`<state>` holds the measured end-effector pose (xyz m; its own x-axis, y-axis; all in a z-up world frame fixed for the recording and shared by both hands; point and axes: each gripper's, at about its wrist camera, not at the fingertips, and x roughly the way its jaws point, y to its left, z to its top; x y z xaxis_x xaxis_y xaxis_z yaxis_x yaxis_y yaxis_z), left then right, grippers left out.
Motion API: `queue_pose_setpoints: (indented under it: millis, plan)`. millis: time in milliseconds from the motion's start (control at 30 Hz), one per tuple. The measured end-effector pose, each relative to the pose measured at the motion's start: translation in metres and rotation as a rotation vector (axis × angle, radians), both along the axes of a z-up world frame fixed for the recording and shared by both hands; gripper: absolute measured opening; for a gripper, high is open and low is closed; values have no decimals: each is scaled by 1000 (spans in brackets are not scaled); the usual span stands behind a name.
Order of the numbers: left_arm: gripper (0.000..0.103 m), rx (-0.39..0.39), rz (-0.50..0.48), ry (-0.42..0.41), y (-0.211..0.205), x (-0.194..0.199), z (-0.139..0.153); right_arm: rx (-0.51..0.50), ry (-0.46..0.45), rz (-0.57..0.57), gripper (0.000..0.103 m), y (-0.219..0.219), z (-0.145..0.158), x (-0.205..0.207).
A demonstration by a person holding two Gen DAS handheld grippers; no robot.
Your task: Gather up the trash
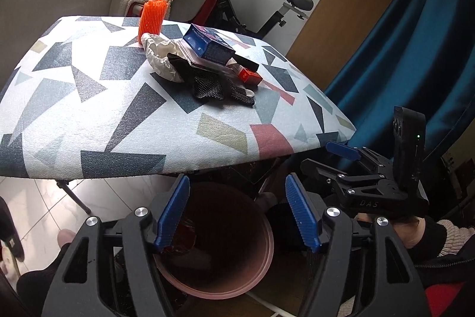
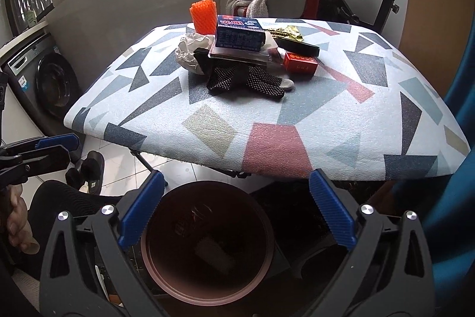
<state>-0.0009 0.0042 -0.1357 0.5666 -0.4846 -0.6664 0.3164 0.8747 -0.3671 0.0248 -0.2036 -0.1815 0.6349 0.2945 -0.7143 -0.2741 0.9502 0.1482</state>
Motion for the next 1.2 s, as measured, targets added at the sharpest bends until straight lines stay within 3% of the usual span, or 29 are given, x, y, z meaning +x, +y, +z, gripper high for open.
queue_pose_setpoints:
  millis: [67,267,733,1200]
  plan:
    - [78,16,27,-13,4,1,3,-1,2,-1,96,0,1,1]
    - [92,81,119,-73,19,5,16,-12,-7,-12,97,-3,3,4]
    - [97,143,266,-108,54,13,19,-46,-18,2,97,-7,3,15]
    - [97,151,314,-90,72,26,7,-32,-40,-42,97,-15,15,59]
